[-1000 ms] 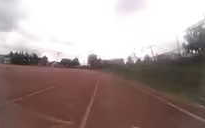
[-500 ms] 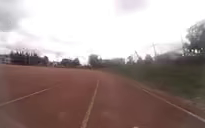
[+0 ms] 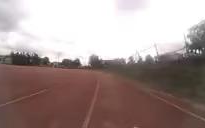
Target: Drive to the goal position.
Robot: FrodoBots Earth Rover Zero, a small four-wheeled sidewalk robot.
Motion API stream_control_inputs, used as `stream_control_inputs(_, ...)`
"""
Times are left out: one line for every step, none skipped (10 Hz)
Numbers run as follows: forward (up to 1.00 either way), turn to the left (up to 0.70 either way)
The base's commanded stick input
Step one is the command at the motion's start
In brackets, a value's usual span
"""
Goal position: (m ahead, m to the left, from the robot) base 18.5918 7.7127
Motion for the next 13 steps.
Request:
stream_control_inputs(0.7,0.0)
stream_control_inputs(0.7,0.0)
stream_control_inputs(0.7,0.0)
stream_control_inputs(0.7,0.0)
stream_control_inputs(0.7,0.0)
stream_control_inputs(0.7,0.0)
stream_control_inputs(0.7,0.0)
stream_control_inputs(0.7,0.0)
stream_control_inputs(0.7,0.0)
stream_control_inputs(0.7,0.0)
stream_control_inputs(0.7,0.0)
stream_control_inputs(0.7,0.0)
stream_control_inputs(0.7,0.0)
